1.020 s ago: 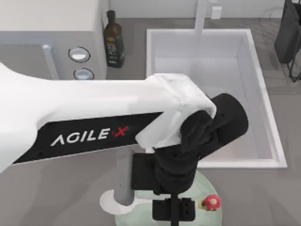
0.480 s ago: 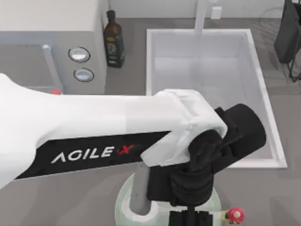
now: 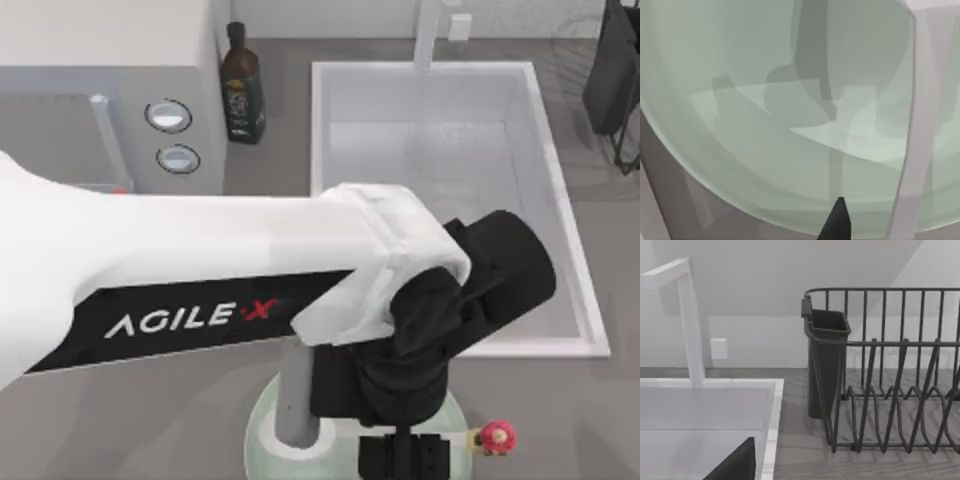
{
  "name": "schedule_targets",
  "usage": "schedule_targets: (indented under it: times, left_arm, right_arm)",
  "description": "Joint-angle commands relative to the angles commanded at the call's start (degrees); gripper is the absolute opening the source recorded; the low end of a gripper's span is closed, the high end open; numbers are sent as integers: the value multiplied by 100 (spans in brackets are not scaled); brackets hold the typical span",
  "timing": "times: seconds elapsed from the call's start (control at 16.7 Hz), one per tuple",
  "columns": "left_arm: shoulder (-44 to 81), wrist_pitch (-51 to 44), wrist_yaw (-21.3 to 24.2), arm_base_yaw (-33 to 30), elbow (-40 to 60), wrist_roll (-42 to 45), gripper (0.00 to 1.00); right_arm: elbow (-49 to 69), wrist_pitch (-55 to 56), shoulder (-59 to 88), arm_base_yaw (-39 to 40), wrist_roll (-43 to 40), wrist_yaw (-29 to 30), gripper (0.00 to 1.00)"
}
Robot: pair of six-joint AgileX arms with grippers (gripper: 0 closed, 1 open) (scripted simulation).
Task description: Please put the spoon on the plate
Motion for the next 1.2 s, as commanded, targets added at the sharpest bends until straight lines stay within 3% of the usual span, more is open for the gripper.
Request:
schedule_targets:
  times: [0.84,1.2]
  left_arm:
    - [468,-58,-223,338,-343,-155,0]
    - [468,-58,-223,338,-343,-155,45]
  right_arm:
    - [0,0,0,0,0,0,100]
    - [0,0,0,0,0,0,100]
